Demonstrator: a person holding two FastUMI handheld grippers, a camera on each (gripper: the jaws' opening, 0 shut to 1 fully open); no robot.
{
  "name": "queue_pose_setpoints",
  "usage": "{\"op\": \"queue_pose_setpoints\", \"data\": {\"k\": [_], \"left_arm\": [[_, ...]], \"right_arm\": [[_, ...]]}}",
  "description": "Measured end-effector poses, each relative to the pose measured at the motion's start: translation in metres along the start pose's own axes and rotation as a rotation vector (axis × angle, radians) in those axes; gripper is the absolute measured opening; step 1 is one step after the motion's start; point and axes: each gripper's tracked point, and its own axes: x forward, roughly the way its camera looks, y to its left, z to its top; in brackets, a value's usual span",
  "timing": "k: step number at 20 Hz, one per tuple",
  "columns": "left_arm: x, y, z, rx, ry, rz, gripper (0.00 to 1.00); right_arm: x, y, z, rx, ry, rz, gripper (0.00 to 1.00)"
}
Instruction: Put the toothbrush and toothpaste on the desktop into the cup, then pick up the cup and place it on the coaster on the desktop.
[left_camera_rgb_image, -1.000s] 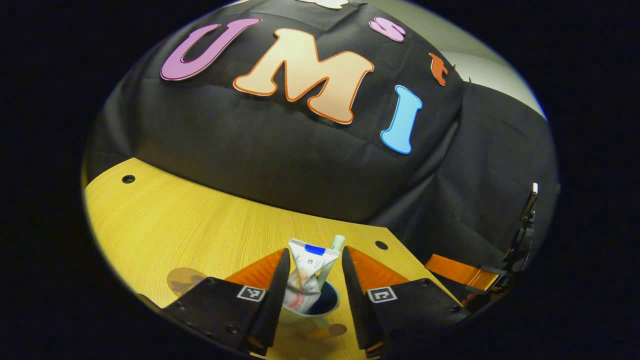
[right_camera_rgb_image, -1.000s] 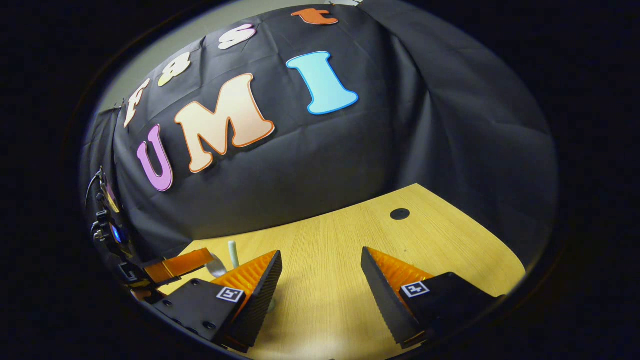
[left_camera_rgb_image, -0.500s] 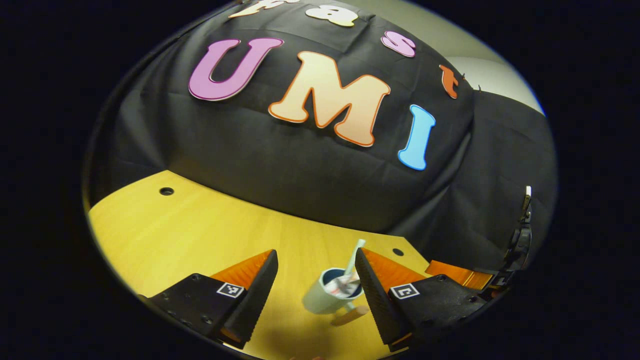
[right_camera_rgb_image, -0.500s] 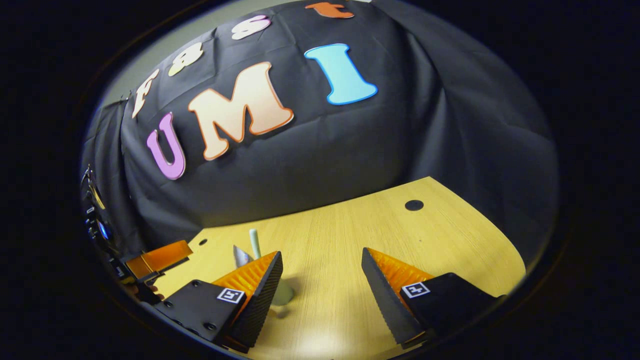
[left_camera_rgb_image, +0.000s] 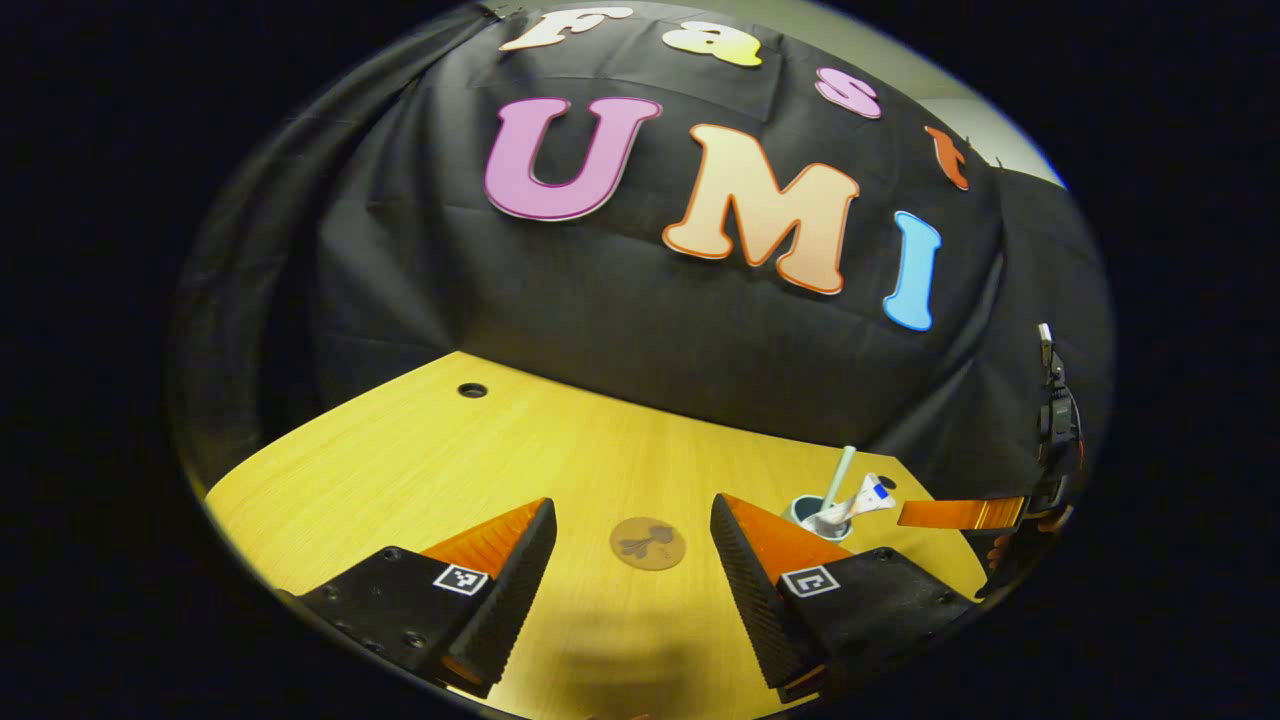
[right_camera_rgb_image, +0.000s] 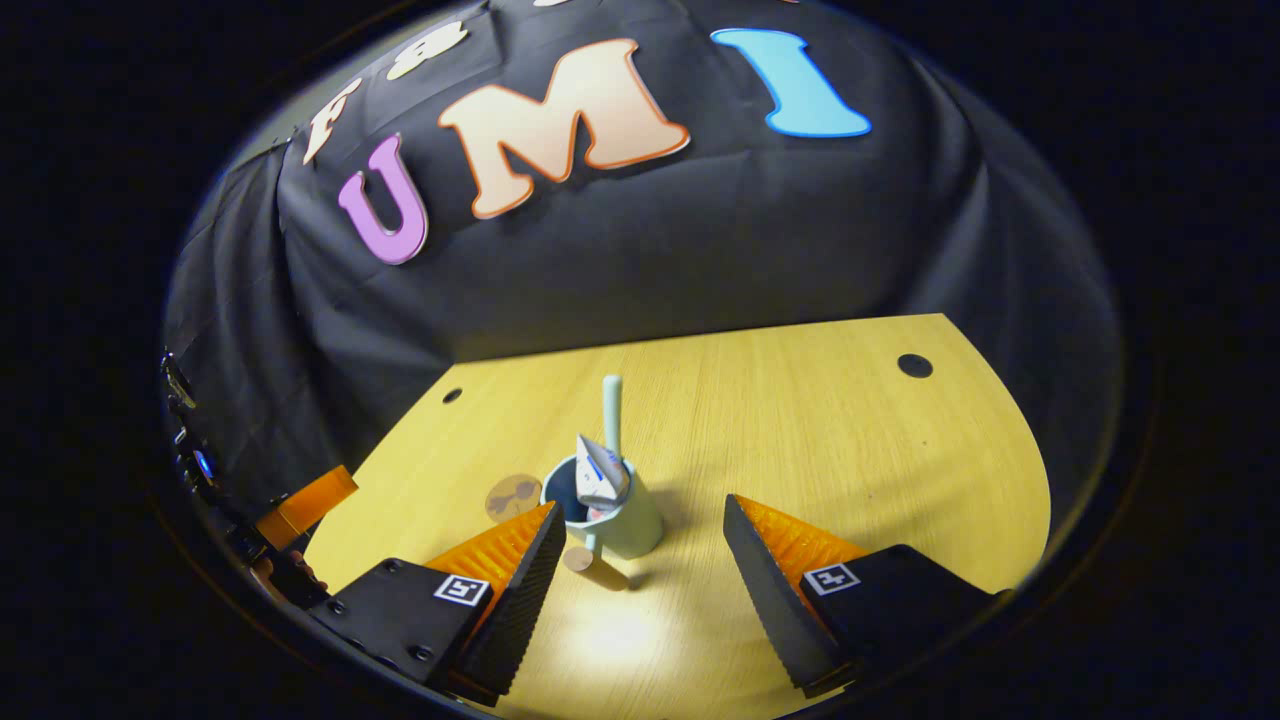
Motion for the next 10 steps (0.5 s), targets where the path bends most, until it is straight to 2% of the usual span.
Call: {"op": "queue_pose_setpoints", "data": {"k": [2,3,4,5,6,7,8,9,10], "left_arm": [[-0.011,0.017,-0.003,-0.012,0.001,0.046,0.90],[-0.016,0.027,-0.005,-0.016,0.001,0.066,0.90],[-0.020,0.035,-0.007,-0.020,0.006,0.085,0.90],[-0.025,0.044,-0.010,-0.025,0.014,0.102,0.90],[-0.029,0.051,-0.013,-0.029,0.022,0.120,0.90],[-0.034,0.059,-0.015,-0.031,0.027,0.138,0.90],[-0.041,0.063,-0.014,-0.030,0.026,0.149,0.90],[-0.047,0.068,-0.014,-0.026,0.022,0.161,0.90],[-0.053,0.071,-0.013,-0.022,0.020,0.168,0.90]], "right_arm": [[0.004,0.009,-0.012,-0.083,0.077,-0.002,0.98],[0.015,0.015,-0.017,-0.122,0.111,-0.001,0.94],[0.015,0.020,-0.025,-0.153,0.146,0.008,0.98],[0.019,0.027,-0.033,-0.175,0.181,0.016,0.98],[0.023,0.032,-0.038,-0.190,0.211,0.022,0.94],[0.029,0.036,-0.042,-0.202,0.240,0.022,0.94],[0.034,0.038,-0.045,-0.215,0.264,0.017,0.98],[0.039,0.039,-0.047,-0.228,0.287,0.006,0.94],[0.042,0.040,-0.049,-0.241,0.319,-0.003,0.94]]}}
